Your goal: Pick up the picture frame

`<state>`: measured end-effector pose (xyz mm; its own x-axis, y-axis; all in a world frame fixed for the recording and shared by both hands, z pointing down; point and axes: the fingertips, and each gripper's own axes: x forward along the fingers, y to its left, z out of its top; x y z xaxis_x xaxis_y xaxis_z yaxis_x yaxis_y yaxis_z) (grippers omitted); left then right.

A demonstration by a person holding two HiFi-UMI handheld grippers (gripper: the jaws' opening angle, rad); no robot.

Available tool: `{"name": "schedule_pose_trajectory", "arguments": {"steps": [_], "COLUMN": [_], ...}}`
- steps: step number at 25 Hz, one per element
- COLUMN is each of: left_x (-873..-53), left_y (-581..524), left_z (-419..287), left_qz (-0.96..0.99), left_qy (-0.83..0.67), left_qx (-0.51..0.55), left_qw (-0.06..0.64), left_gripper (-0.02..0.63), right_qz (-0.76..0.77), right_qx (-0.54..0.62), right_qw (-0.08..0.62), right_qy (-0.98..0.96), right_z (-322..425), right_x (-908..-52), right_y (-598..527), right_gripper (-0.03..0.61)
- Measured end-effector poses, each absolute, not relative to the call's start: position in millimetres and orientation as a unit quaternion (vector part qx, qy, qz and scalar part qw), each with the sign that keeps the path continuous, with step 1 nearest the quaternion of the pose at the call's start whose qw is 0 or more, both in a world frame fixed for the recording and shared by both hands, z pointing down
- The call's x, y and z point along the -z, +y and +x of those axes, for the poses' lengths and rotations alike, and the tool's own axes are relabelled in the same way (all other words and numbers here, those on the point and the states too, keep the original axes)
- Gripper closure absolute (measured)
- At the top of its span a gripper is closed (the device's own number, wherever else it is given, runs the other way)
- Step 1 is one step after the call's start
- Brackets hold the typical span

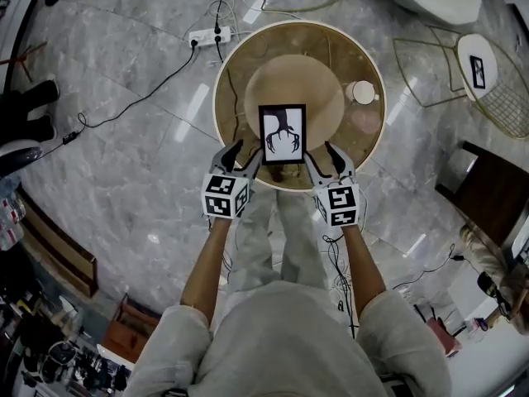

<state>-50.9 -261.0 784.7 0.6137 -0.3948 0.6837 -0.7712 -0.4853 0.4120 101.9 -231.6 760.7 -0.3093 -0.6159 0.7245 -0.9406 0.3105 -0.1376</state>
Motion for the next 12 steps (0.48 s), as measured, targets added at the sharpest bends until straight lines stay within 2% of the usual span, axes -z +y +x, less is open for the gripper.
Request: {"name": "schedule_pose_trajectory", "arguments": {"steps": [12], "left_x": [-840], "left_y": [-253], "left_z": [-34], "left_qz": [0.815], "left_qy": [-0.332], "left_qx": [-0.279], "left_qw": [0.383], "left_gripper": [0.403], "right_qz": [0.509], "right_qx": [-0.32], "right_qw": [0.304], "right_qy": [-0.739], "right_z": [105], "right_x": [-815], "right_y": [-226], "right_gripper": [0.378]}}
